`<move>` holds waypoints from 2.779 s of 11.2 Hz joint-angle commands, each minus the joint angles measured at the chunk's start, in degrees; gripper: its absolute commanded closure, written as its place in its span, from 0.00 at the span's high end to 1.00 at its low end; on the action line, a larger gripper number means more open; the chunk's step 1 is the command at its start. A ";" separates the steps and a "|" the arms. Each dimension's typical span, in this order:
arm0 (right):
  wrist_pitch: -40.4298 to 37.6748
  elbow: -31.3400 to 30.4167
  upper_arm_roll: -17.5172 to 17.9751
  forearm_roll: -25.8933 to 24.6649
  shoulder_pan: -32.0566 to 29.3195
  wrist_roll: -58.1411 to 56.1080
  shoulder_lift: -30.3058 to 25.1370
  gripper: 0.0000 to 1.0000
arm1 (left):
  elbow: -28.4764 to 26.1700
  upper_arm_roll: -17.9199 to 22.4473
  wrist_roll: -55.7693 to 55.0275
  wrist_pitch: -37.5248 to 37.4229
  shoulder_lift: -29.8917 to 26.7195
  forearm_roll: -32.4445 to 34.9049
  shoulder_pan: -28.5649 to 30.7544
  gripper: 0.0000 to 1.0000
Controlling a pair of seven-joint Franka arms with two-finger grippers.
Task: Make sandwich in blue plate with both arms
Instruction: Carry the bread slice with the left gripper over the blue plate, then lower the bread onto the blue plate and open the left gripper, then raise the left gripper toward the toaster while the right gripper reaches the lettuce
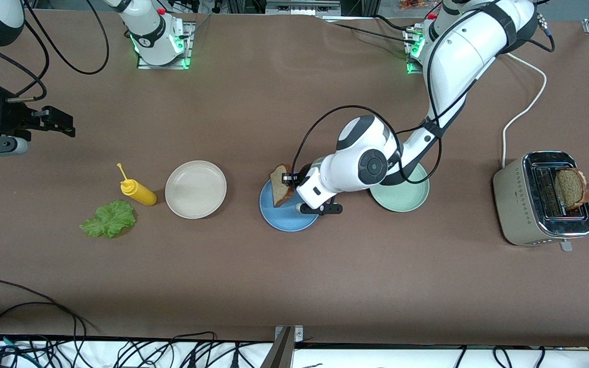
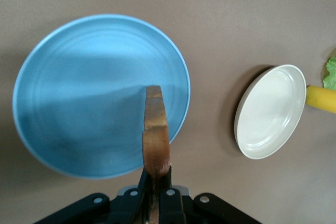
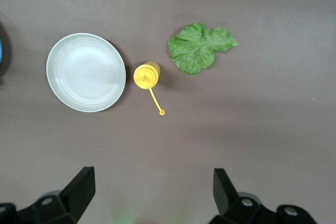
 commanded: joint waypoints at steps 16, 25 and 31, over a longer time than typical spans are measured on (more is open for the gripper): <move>-0.55 -0.43 -0.10 -0.17 0.13 -0.20 -0.87 1.00 | 0.77 -0.53 -0.65 2.11 1.40 10.03 1.19 1.00; -0.55 -0.34 -0.10 -0.09 0.13 -0.20 -0.78 1.00 | 0.69 -0.27 -1.09 -12.98 -6.32 15.66 3.29 1.00; 2.96 -0.34 -0.37 0.18 -0.40 -2.91 1.76 1.00 | 0.69 6.66 -0.21 -32.05 -20.64 15.57 5.76 1.00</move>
